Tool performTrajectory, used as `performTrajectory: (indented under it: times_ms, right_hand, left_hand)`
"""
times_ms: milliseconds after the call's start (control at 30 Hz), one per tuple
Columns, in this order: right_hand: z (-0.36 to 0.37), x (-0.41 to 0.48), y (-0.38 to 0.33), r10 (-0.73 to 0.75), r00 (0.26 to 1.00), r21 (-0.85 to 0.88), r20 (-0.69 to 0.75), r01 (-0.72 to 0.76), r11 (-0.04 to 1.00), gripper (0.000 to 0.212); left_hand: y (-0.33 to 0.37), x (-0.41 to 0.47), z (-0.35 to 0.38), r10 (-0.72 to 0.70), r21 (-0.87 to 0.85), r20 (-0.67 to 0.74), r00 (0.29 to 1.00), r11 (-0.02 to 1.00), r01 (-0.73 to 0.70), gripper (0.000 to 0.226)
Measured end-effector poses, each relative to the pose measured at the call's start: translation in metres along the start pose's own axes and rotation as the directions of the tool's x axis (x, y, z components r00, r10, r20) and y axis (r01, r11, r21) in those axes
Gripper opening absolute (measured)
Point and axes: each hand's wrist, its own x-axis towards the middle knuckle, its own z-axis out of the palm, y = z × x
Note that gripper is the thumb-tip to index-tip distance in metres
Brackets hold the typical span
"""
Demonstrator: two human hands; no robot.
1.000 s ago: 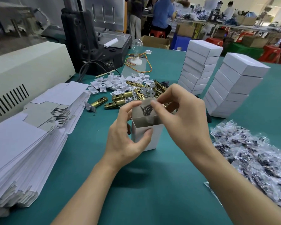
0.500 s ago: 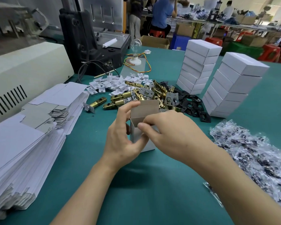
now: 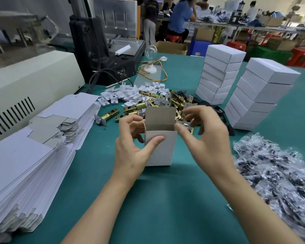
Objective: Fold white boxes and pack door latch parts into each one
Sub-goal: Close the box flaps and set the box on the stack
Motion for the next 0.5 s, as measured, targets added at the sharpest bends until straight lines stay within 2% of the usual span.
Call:
performTrajectory:
  times_ms: [100,167,267,333,367,467,500]
  right_hand:
    - [0.015,-0.011,0.010,0.015,0.996,0.105,0.090,-0.024,0.994,0.019]
    - [0.023,-0.014,0.011,-0.011,0.997,0.141,0.076,0.000,0.990,0.011]
    - [0.030,-0.015,0.012,0.036,0.998,0.209,0.049,-0.046,0.977,0.017]
    - [0.032,-0.016,0.012,0.063,0.997,0.271,0.050,-0.074,0.960,0.019]
    - [0.033,-0.017,0.012,0.070,0.996,0.305,0.053,-0.083,0.949,0.019]
    - [0.035,-0.017,0.010,0.095,0.991,0.422,0.092,-0.125,0.898,0.021]
    - [0.036,-0.017,0.009,0.111,0.986,0.466,0.120,-0.155,0.871,0.022]
  left_hand:
    - [0.002,0.000,-0.002,0.028,0.069,0.009,1.000,0.997,-0.029,0.042]
    - [0.004,0.001,-0.003,0.042,0.111,0.024,0.999,0.993,-0.045,0.031]
    - [0.007,0.002,-0.003,0.022,0.083,0.012,1.000,0.996,-0.023,0.010]
    - [0.010,0.003,-0.003,0.032,0.070,-0.011,0.999,0.997,-0.032,0.022]
    - [0.011,0.004,-0.003,0.046,0.088,-0.015,0.999,0.995,-0.045,0.023]
    - [0.012,0.005,-0.003,0.089,0.106,-0.013,0.996,0.991,-0.087,0.006]
    - [0.012,0.004,-0.003,0.110,0.108,-0.024,0.994,0.988,-0.107,0.015]
